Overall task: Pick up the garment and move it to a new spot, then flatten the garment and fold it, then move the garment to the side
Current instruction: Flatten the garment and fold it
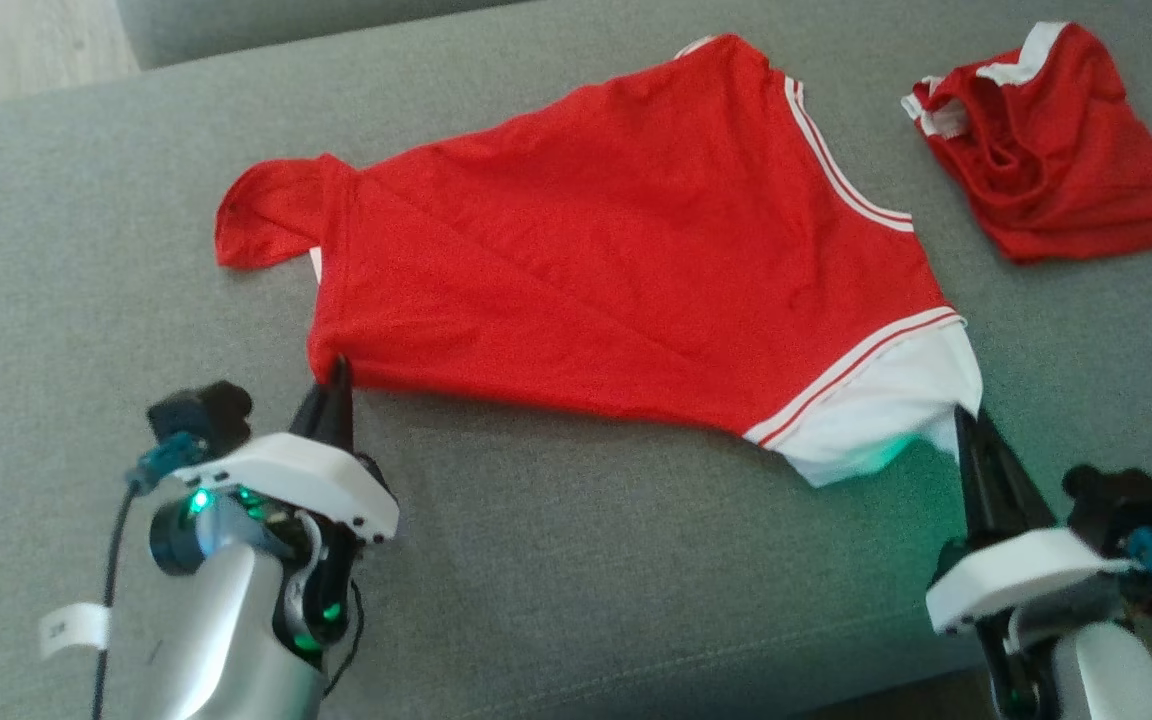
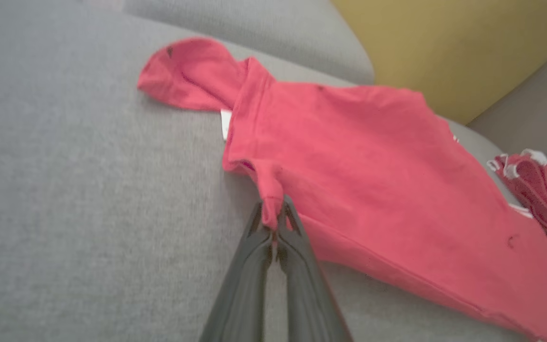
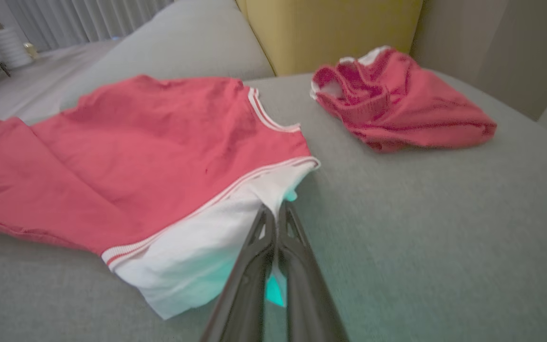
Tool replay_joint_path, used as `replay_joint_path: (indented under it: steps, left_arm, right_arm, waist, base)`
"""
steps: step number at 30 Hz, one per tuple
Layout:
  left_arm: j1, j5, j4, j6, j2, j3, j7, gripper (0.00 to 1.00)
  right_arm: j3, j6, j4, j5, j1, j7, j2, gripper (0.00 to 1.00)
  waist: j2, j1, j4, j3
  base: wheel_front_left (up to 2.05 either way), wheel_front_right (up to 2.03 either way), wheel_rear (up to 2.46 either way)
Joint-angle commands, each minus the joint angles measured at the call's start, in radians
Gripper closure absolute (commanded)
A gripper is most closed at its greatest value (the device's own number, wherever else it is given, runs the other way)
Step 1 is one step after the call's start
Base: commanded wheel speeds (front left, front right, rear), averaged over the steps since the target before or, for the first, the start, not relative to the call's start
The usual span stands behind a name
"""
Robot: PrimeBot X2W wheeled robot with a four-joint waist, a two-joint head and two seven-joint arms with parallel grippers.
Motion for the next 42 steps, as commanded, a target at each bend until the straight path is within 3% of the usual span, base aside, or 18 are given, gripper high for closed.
replay_joint_path:
  steps: [1,7,13,22,28,36,42]
  left_arm:
    - [-0.02,-0.006,-0.049,-0.004,0.014,0.044,-0.019,1.0]
    - [0.012,-0.009,-0.196,-0.011,0.032,0.062,-0.079,1.0]
    - [0.042,0.005,-0.433,-0.003,0.063,0.071,-0.086,1.0]
    - [-0.012,0.084,-0.849,0.027,0.157,0.069,0.032,1.0]
    - [-0.133,0.128,-1.038,0.021,0.223,0.066,0.151,1.0]
    - [-0.273,0.117,-0.995,0.0,0.255,0.058,0.254,1.0]
    - [-0.47,0.137,-0.723,-0.043,0.287,0.068,0.242,1.0]
  right_arm:
    - [0.027,-0.001,-0.049,0.008,-0.055,-0.018,-0.008,1.0]
    - [0.056,-0.001,-0.156,0.03,-0.109,-0.033,-0.018,1.0]
    - [0.05,-0.001,-0.318,0.05,-0.173,-0.058,-0.038,1.0]
    - [0.014,-0.001,-0.611,0.052,-0.244,-0.062,-0.06,1.0]
    - [-0.005,-0.001,-0.762,0.043,-0.311,-0.031,-0.085,1.0]
    - [0.021,-0.001,-0.741,0.068,-0.387,0.019,-0.092,1.0]
    - [0.084,-0.001,-0.519,0.094,-0.605,0.012,-0.108,1.0]
  waist:
    - [0.0,0.0,0.005,-0.013]
    - [0.0,0.0,0.024,-0.073]
    - [0.0,0.0,0.043,-0.14]
    - [0.0,0.0,0.064,-0.191]
    - [0.0,0.0,0.064,-0.166]
    - [0.0,0.0,0.077,-0.07]
    - [0.0,0.0,0.096,0.035]
  base:
    - [0.0,0.0,0.0]
    - [0.0,0.0,0.0]
    - [0.0,0.0,0.0]
    - [0.0,0.0,0.0]
    - [0.0,0.0,0.0]
    - [0.0,0.0,0.0]
    - [0.0,0.0,0.0]
